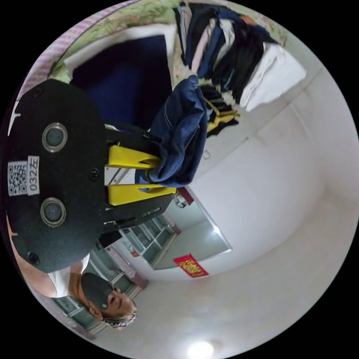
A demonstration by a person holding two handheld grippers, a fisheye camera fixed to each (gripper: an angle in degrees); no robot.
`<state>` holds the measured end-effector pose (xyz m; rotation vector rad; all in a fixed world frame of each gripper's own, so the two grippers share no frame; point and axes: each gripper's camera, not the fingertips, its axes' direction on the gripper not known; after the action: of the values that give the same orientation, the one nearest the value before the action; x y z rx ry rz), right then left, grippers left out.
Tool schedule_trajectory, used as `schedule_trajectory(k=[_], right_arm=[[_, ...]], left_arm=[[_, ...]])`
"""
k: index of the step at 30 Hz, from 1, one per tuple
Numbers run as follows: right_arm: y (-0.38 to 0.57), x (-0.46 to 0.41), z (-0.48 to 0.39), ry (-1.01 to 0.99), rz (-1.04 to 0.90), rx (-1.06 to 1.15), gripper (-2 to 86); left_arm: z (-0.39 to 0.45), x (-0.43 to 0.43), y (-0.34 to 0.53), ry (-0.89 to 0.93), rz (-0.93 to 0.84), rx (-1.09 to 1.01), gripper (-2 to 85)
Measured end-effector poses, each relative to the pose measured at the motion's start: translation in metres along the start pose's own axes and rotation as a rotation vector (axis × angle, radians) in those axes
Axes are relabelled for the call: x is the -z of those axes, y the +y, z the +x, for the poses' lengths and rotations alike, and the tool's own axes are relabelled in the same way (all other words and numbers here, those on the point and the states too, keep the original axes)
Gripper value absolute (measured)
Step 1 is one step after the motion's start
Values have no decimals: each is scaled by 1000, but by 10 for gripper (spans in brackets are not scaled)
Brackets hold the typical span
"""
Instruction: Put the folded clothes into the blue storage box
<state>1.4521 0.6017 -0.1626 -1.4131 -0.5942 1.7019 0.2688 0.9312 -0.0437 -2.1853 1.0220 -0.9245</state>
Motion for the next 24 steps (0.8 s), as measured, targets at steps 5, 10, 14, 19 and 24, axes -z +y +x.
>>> schedule_trajectory(k=[5, 10, 14, 19, 24], right_arm=[[63, 102, -14, 145, 112, 28, 48], [161, 183, 17, 278, 217, -153, 47], [262, 227, 73, 331, 314, -454, 47], [370, 238, 150, 316, 360, -829, 46], [444, 233, 228, 286, 327, -1109, 46]], left_arm=[[19, -113, -5, 166, -194, -36, 20], [1, -243, 31, 240, -460, 75, 19], [-40, -345, 95, 178, -725, 233, 16], [-103, -421, 185, -6, -1053, 451, 15], [-157, -479, 254, -193, -1314, 514, 13]])
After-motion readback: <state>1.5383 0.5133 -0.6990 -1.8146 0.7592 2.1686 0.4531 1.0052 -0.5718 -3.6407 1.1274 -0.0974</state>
